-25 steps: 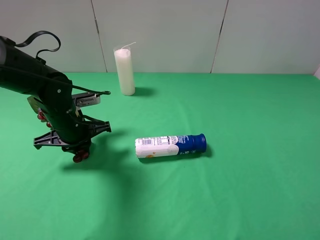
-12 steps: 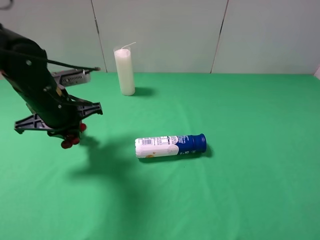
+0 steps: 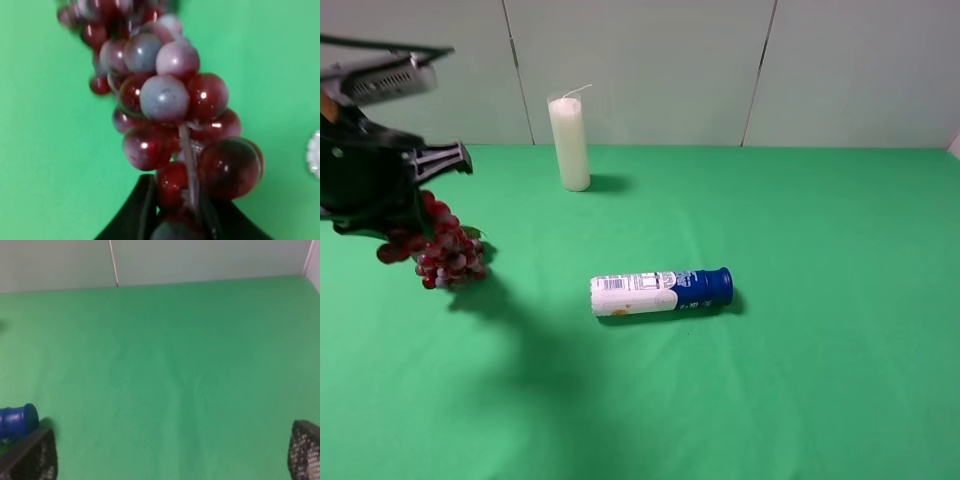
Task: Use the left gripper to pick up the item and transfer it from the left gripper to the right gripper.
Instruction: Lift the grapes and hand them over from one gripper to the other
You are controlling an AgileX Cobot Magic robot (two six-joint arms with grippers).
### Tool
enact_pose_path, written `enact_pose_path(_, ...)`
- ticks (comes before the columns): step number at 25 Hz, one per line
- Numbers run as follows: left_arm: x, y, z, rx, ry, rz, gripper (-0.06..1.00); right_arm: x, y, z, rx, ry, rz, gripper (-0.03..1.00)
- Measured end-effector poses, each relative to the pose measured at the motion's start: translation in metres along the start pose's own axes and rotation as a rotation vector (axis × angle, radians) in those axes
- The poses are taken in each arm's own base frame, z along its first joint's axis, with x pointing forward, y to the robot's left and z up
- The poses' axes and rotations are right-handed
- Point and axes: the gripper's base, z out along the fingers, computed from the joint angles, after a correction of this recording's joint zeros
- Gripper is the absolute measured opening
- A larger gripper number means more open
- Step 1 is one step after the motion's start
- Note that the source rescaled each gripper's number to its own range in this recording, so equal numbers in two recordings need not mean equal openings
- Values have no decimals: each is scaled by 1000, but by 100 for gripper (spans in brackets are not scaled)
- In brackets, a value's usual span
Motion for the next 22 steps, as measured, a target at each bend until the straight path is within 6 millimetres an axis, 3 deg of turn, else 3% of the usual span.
enact_pose_path(12, -26, -20, -86, 98, -53, 213, 0, 0, 0, 0, 0, 0, 0, 100)
enact_pose_path(22, -26, -25, -114, 145, -19, 367, 0, 0, 0, 0, 0, 0, 0, 100)
